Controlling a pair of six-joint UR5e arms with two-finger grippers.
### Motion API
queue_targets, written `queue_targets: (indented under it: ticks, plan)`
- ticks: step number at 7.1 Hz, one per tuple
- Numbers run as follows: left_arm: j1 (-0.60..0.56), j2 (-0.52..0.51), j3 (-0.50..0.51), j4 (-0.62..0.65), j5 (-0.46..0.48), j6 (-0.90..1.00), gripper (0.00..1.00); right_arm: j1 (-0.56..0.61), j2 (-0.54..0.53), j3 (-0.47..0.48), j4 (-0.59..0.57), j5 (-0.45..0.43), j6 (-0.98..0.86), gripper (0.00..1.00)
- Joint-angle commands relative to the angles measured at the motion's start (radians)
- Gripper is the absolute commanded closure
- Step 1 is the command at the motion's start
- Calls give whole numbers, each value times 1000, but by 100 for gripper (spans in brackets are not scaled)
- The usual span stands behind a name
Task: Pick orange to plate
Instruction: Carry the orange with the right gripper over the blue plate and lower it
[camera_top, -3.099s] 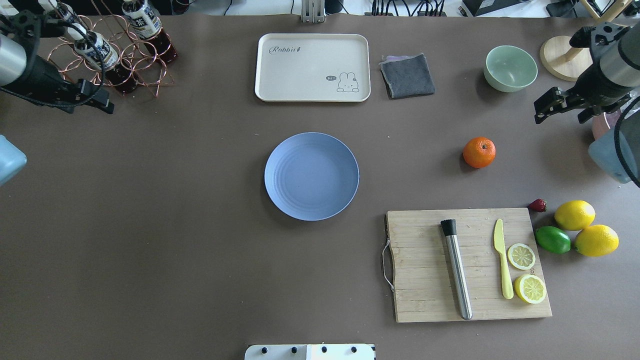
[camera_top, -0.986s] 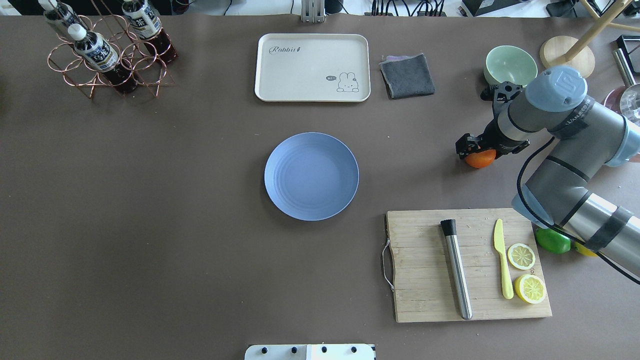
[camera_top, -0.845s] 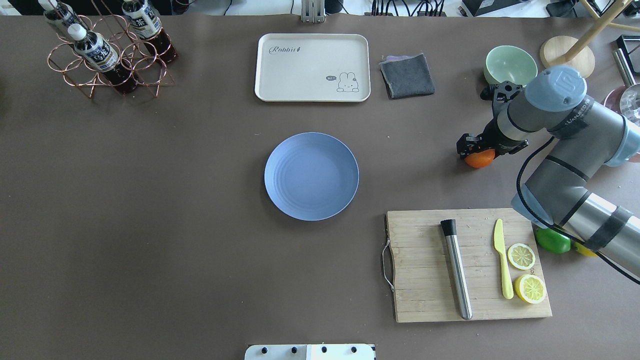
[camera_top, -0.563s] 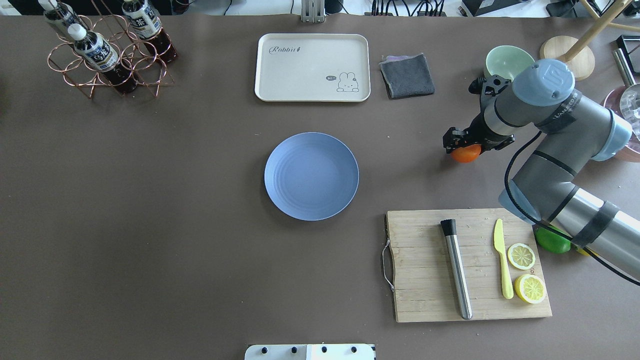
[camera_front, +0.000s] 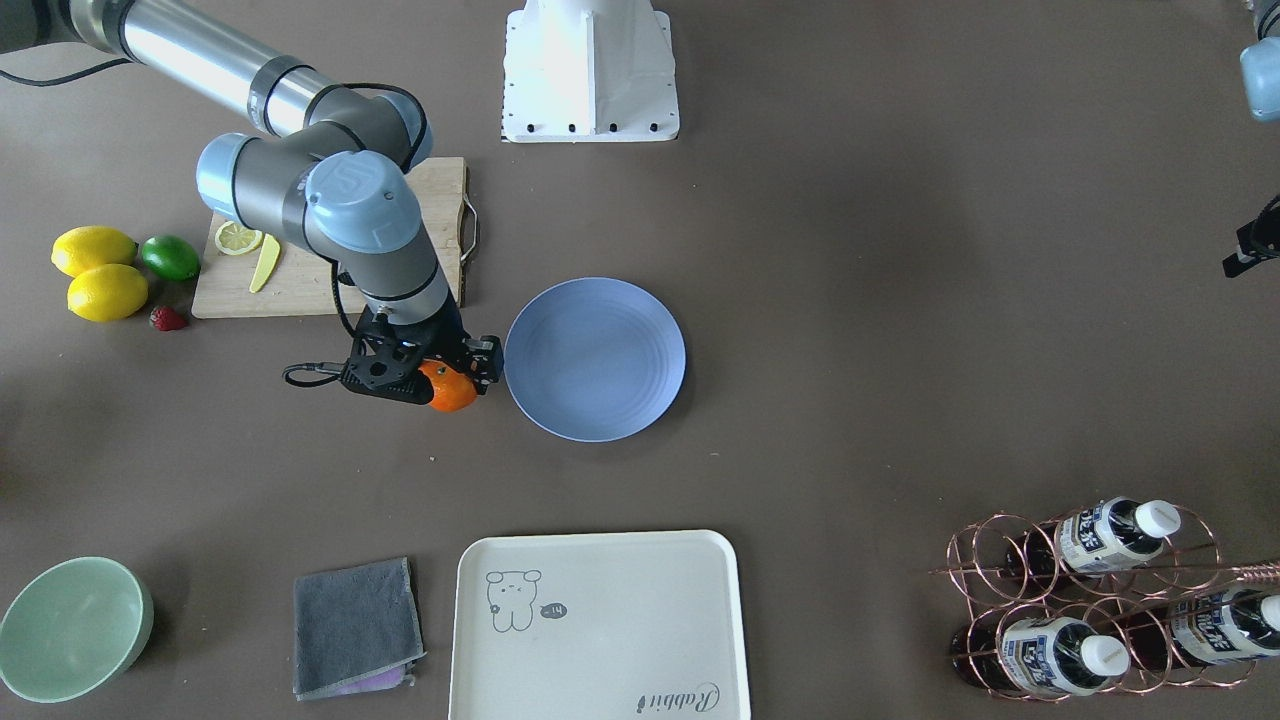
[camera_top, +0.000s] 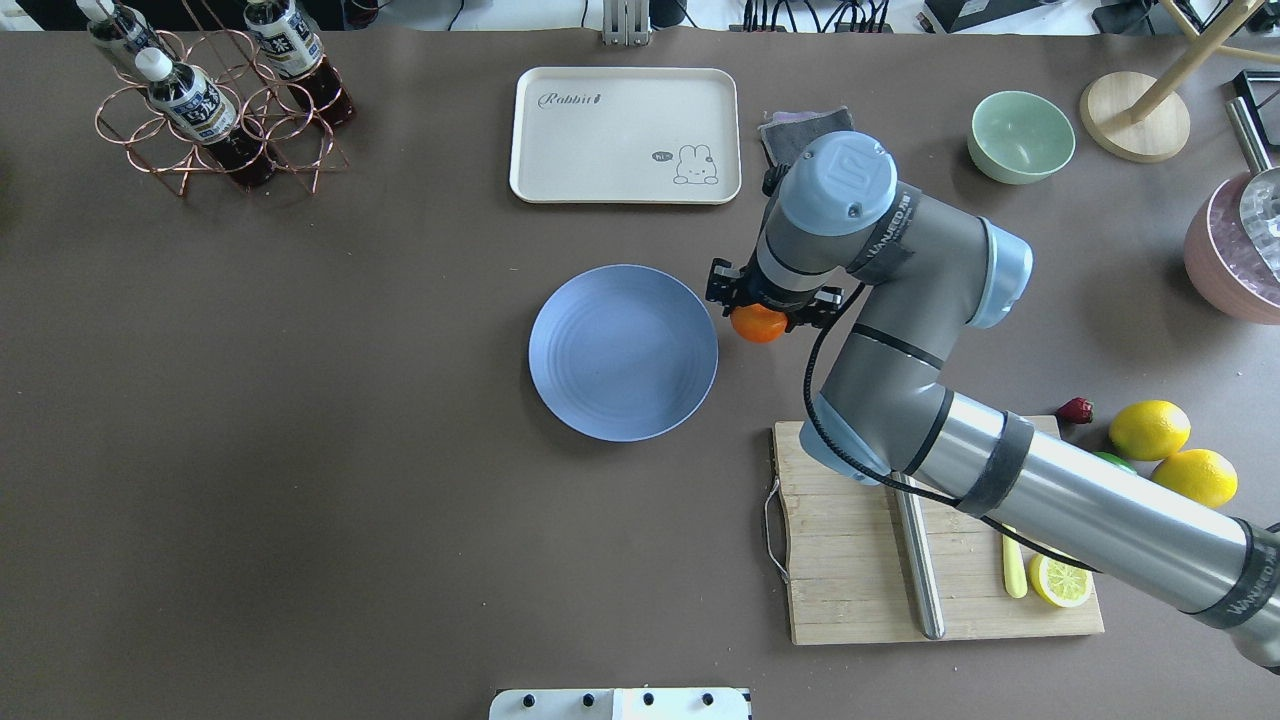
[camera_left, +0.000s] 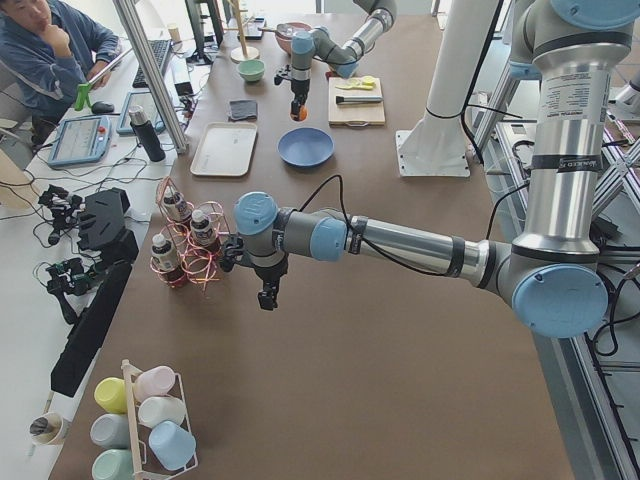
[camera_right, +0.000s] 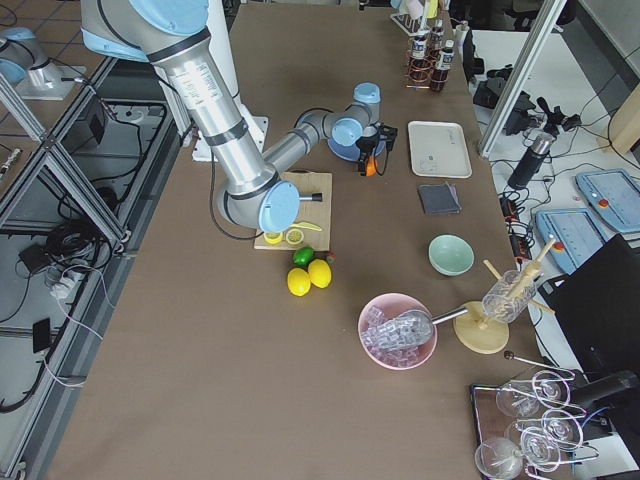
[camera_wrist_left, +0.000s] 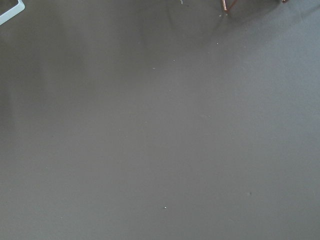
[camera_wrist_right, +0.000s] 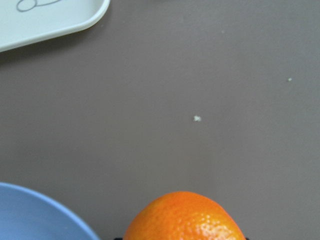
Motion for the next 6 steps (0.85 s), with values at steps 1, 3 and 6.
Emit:
queue_targets:
  ticks: [1, 3, 6]
  plan:
    - [-1, 2, 3, 1, 0, -1, 2, -79, 134, -86, -55, -64, 98, 100]
    - [0, 22, 0, -3, -1, -1, 2, -119, 222, -187, -50, -98, 152, 100]
    - [-1, 28, 4, -8, -3, -1, 2, -141, 230, -189, -44, -101, 152, 100]
